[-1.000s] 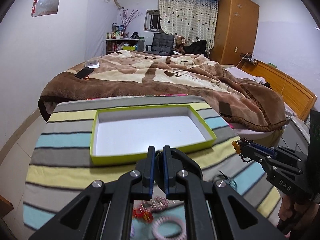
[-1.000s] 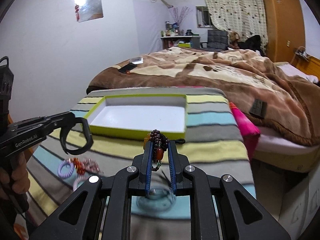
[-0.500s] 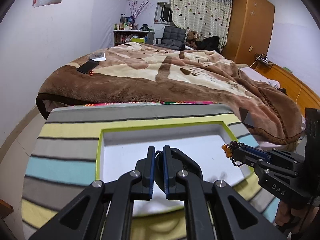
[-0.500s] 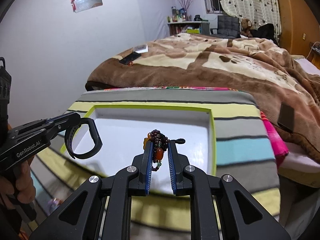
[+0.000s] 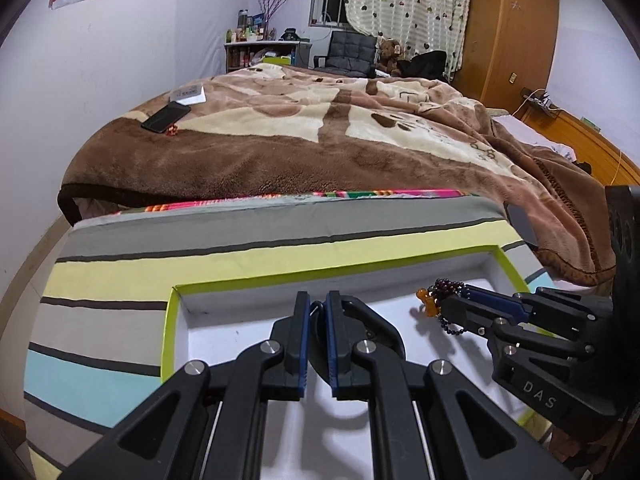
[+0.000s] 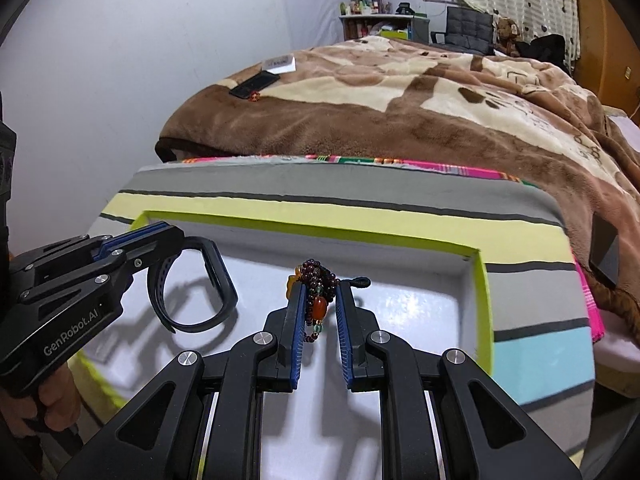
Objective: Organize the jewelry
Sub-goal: 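Open the right gripper to drop the bracelet while the left gripper releases the band into the box, then withdraw both grippers from the box back toward the remaining jewelry, then grasp the pale pink coil hair tie with the left gripper while the right gripper grasps the grey earphone cable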
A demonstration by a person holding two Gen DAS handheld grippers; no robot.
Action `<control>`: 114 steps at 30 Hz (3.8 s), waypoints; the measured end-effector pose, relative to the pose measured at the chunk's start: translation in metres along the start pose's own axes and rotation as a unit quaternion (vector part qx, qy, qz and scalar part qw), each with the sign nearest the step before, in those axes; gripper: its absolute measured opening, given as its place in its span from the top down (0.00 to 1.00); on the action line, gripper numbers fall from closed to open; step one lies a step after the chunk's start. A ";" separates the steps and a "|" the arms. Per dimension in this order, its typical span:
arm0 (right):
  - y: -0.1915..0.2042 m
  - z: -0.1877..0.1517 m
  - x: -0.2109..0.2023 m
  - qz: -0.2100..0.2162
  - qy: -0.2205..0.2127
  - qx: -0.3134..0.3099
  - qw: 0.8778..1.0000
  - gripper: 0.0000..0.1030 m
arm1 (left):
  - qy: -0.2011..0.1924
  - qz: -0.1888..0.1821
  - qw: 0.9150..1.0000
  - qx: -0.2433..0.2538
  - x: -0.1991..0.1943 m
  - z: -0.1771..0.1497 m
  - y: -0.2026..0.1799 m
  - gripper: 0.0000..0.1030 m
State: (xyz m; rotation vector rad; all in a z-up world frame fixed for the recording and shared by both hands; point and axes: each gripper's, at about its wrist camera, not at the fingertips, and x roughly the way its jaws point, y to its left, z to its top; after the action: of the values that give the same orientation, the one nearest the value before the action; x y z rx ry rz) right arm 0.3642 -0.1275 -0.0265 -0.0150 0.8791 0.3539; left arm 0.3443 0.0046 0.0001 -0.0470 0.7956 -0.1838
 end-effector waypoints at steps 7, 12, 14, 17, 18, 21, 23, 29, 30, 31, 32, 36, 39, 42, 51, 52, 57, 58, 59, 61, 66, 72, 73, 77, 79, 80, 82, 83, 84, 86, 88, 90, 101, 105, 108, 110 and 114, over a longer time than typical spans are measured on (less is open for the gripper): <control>0.000 0.002 0.013 0.007 0.011 0.010 1.000 0.83 | 0.006 0.001 1.000 -0.008 0.009 -0.003 0.008 0.92; 0.001 0.001 0.010 0.006 0.009 0.011 1.000 0.71 | -0.001 0.004 1.000 -0.004 0.004 -0.002 0.009 0.91; 0.002 -0.001 0.005 0.006 0.004 0.010 1.000 0.69 | -0.006 0.006 1.000 -0.001 -0.002 -0.003 0.008 0.87; 0.005 -0.004 -0.004 0.005 -0.004 0.008 1.000 0.69 | -0.016 0.005 1.000 -0.002 -0.013 -0.004 0.007 0.80; 0.005 -0.006 -0.010 0.004 -0.008 0.008 1.000 0.69 | -0.018 0.004 1.000 -0.004 -0.016 -0.005 0.006 0.80; 0.008 -0.012 -0.027 -0.001 -0.022 0.006 1.000 0.69 | -0.027 0.003 1.000 -0.003 -0.031 -0.010 0.002 0.80; 0.010 -0.016 -0.039 -0.002 -0.032 0.002 0.999 0.69 | -0.034 0.006 0.999 0.000 -0.042 -0.015 -0.001 0.80; 0.013 -0.042 -0.086 -0.005 -0.074 0.004 0.997 0.69 | -0.064 0.013 0.998 0.006 -0.085 -0.038 -0.012 0.80; 0.014 -0.048 -0.093 -0.005 -0.079 0.003 0.997 0.69 | -0.068 0.010 0.998 0.005 -0.092 -0.043 -0.013 0.80; 0.014 -0.051 -0.097 -0.006 -0.082 0.002 0.997 0.69 | -0.070 0.009 0.998 0.004 -0.097 -0.048 -0.013 0.80; 0.015 -0.059 -0.104 -0.009 -0.085 0.003 0.996 0.69 | -0.071 0.011 0.997 0.004 -0.102 -0.054 -0.014 0.80; 0.018 -0.082 -0.125 -0.009 -0.094 0.003 0.995 0.69 | -0.075 0.009 0.997 0.003 -0.120 -0.074 -0.017 0.80; 0.022 -0.101 -0.141 -0.013 -0.103 -0.003 0.995 0.69 | -0.080 0.012 0.997 0.008 -0.132 -0.088 -0.019 0.80; 0.024 -0.114 -0.155 -0.015 -0.113 -0.006 0.993 0.69 | -0.084 0.011 0.996 0.007 -0.144 -0.102 -0.022 0.80; 0.031 -0.151 -0.187 -0.022 -0.134 -0.010 0.991 0.69 | -0.095 0.012 0.995 -0.007 -0.173 -0.140 -0.028 0.80; 0.031 -0.156 -0.190 -0.024 -0.134 -0.012 0.991 0.69 | -0.097 0.013 0.995 -0.006 -0.177 -0.144 -0.029 0.80; 0.033 -0.176 -0.200 -0.029 -0.136 -0.011 0.990 0.69 | -0.103 0.015 0.995 -0.002 -0.189 -0.156 -0.033 0.80; 0.032 -0.179 -0.201 -0.028 -0.136 -0.009 0.990 0.69 | -0.104 0.016 0.994 -0.001 -0.191 -0.157 -0.033 0.80; 0.032 -0.182 -0.203 -0.028 -0.136 -0.008 0.990 0.69 | -0.106 0.017 0.994 -0.001 -0.193 -0.158 -0.033 0.80; 0.032 -0.191 -0.208 -0.032 -0.136 -0.008 0.990 0.69 | -0.108 0.018 0.994 -0.001 -0.197 -0.162 -0.033 0.80; 0.028 -0.202 -0.213 -0.034 -0.133 -0.005 0.990 0.69 | -0.104 0.015 0.994 0.002 -0.202 -0.172 -0.035 0.80; 0.023 -0.207 -0.212 -0.035 -0.129 0.003 0.991 0.69 | -0.090 0.008 0.996 0.006 -0.199 -0.184 -0.039 0.76; 0.022 -0.207 -0.212 -0.035 -0.128 0.004 0.991 0.69 | -0.089 0.007 0.996 0.006 -0.198 -0.185 -0.039 0.76; 0.020 -0.208 -0.210 -0.037 -0.126 0.007 0.991 0.69 | -0.079 0.003 0.997 0.002 -0.194 -0.189 -0.039 0.75; 0.018 -0.209 -0.209 -0.038 -0.124 0.009 0.992 0.69 | -0.075 0.002 0.997 0.002 -0.192 -0.191 -0.040 0.75; 0.017 -0.209 -0.208 -0.038 -0.123 0.011 0.992 0.69 | -0.072 0.002 0.997 0.003 -0.191 -0.192 -0.040 0.75; 0.016 -0.208 -0.207 -0.039 -0.121 0.013 0.992 0.69 | -0.068 0.000 0.998 0.003 -0.189 -0.193 -0.041 0.75; 0.015 -0.209 -0.206 -0.039 -0.120 0.014 0.992 0.69 | -0.066 -0.001 0.998 0.002 -0.187 -0.193 -0.041 0.75; 0.015 -0.209 -0.205 -0.040 -0.118 0.014 0.992 0.69 | -0.064 -0.002 0.998 0.001 -0.186 -0.194 -0.041 0.75; 0.014 -0.209 -0.203 -0.041 -0.116 0.015 0.992 0.69 | -0.056 -0.006 0.998 -0.001 -0.182 -0.194 -0.041 0.75; 0.011 -0.208 -0.199 -0.042 -0.111 0.018 0.993 0.69 | -0.045 -0.012 0.999 -0.005 -0.177 -0.195 -0.041 0.75; 0.008 -0.208 -0.194 -0.043 -0.105 0.023 0.993 0.69 | -0.035 -0.017 0.999 -0.011 -0.172 -0.195 -0.040 0.75; -0.011 -0.195 -0.161 -0.049 -0.058 0.046 0.996 0.69 | 0.008 -0.018 1.000 -0.024 -0.148 -0.190 -0.044 0.75; -0.013 -0.190 -0.150 -0.052 -0.036 0.044 0.997 0.69 | 0.023 -0.015 0.999 -0.022 -0.140 -0.189 -0.048 0.75; -0.015 -0.187 -0.142 -0.058 -0.021 0.043 0.997 0.69 | 0.028 -0.009 0.999 -0.020 -0.136 -0.188 -0.050 0.75; -0.017 -0.186 -0.136 -0.061 -0.009 0.047 0.997 0.70 | 0.029 -0.004 0.999 -0.017 -0.135 -0.187 -0.052 0.75; -0.017 -0.185 -0.135 -0.072 -0.005 0.044 0.996 0.86 | 0.029 0.015 0.999 0.001 -0.132 -0.187 -0.058 0.77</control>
State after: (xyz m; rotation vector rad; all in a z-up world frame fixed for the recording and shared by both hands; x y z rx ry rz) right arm 0.1522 -0.2125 -0.0454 0.0054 0.8777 0.1811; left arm 0.1119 -0.0233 -0.0305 -0.0269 0.8525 -0.1577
